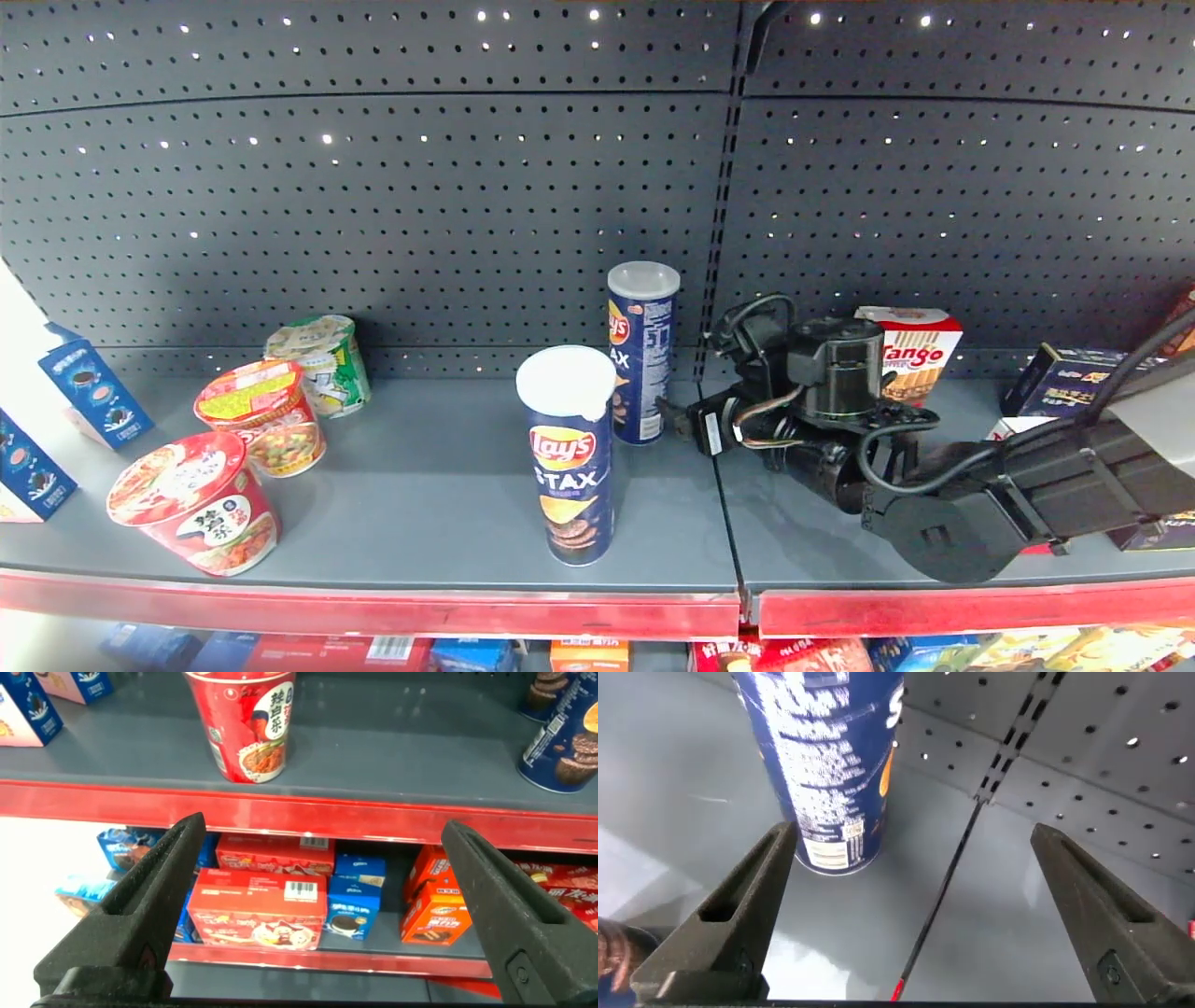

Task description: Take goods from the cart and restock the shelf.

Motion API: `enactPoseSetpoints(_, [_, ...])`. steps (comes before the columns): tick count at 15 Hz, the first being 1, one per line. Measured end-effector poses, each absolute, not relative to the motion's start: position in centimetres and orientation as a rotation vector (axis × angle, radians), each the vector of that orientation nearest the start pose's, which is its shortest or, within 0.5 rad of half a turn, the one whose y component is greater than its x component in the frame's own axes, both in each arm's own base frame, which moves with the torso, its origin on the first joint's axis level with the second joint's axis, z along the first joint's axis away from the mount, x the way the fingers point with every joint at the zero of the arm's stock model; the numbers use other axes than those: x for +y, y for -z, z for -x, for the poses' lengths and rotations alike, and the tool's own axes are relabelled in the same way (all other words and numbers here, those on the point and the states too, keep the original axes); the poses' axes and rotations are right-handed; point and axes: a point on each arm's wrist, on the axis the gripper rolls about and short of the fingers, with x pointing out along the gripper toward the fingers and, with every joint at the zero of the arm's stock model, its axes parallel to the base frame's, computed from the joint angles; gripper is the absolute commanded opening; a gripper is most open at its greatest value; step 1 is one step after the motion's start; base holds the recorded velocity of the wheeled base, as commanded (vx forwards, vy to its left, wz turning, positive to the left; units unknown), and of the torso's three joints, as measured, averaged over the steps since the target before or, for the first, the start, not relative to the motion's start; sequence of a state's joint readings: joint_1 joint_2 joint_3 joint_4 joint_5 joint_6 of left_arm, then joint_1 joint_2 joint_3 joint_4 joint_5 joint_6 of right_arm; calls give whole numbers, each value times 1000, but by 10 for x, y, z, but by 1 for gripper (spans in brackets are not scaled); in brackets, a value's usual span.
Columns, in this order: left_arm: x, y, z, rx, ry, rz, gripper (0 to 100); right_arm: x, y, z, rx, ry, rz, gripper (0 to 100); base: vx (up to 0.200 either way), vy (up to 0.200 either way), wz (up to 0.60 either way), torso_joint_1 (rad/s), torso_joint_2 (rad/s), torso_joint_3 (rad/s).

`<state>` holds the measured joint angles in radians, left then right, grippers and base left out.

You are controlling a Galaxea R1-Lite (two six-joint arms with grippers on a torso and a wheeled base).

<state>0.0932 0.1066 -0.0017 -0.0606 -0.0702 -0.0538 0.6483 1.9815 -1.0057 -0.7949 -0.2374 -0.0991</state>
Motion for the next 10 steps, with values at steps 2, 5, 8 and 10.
enactPoseSetpoints(2, [-3,-84,14,43,-25,57,100,227,-152,-310,147,-420,176,100,0,0,0,0,0,0])
enactPoseSetpoints(5, [-3,-84,14,43,-25,57,100,231,-147,-319,148,-420,175,100,0,0,0,0,0,0])
enactPoseSetpoints(8, [-3,-84,14,43,-26,57,100,236,-142,-325,149,-417,178,100,0,0,0,0,0,0])
enactPoseSetpoints(10, [-3,-84,14,43,-25,57,100,237,-140,-328,152,-410,180,100,0,0,0,0,0,0])
